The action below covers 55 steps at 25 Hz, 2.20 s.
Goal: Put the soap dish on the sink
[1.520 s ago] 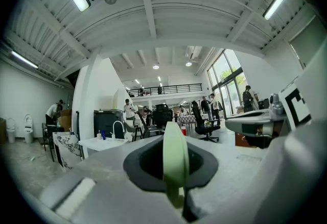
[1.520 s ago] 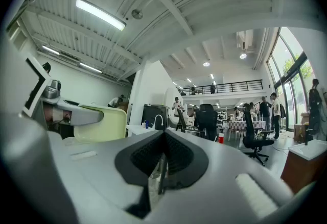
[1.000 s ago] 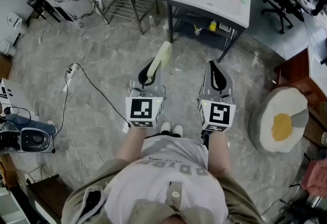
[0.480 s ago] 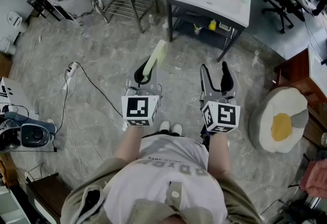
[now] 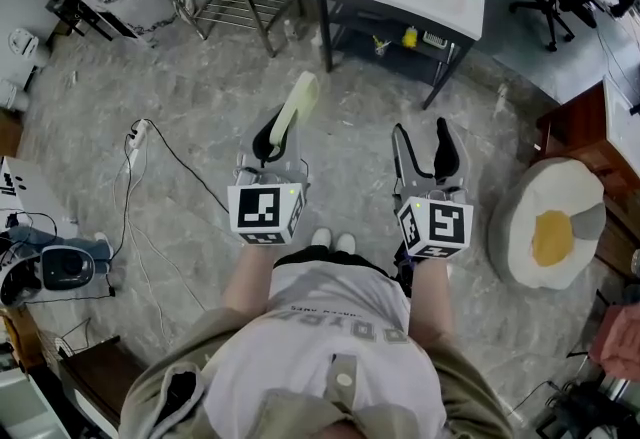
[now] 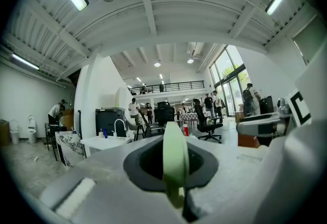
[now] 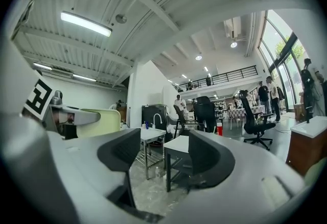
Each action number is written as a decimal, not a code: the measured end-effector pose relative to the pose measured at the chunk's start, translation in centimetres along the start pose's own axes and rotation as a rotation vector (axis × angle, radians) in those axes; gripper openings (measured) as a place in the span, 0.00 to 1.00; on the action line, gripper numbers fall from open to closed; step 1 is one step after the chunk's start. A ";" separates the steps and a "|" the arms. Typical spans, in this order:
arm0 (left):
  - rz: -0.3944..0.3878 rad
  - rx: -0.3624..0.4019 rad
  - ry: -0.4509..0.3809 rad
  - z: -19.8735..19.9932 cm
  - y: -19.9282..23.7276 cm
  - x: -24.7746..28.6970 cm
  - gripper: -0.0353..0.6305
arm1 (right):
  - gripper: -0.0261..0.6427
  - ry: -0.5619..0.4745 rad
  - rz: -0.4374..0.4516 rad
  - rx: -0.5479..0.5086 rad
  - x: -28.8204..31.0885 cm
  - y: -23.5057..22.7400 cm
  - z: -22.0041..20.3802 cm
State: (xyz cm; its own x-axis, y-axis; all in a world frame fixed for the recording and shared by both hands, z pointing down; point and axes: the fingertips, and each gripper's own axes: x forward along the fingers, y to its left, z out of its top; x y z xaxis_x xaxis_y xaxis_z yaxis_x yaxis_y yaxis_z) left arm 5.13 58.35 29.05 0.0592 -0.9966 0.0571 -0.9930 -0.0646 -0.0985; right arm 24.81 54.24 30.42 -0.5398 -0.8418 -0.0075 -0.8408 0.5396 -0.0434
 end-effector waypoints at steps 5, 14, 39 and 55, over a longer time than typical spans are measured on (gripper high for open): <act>0.005 -0.011 0.013 -0.7 0.2 0.6 0.07 | 0.49 0.021 -0.014 0.017 0.3 -0.8 -1.1; -0.019 -0.018 0.030 -2.1 2.6 5.3 0.07 | 0.49 0.049 -0.034 0.016 4.7 -1.6 -2.7; -0.059 -0.038 -0.011 -1.0 14.9 21.5 0.07 | 0.49 0.041 -0.080 0.006 24.3 -2.6 -1.3; -0.031 -0.047 0.056 -3.8 16.4 31.6 0.07 | 0.49 0.106 -0.064 0.038 33.6 -8.3 -4.3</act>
State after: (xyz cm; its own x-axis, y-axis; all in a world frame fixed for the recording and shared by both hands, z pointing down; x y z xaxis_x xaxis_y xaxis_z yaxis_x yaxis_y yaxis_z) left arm -9.65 26.03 33.02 0.0855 -0.9897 0.1149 -0.9945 -0.0917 -0.0497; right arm 13.48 21.61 34.86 -0.4885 -0.8666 0.1023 -0.8724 0.4825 -0.0786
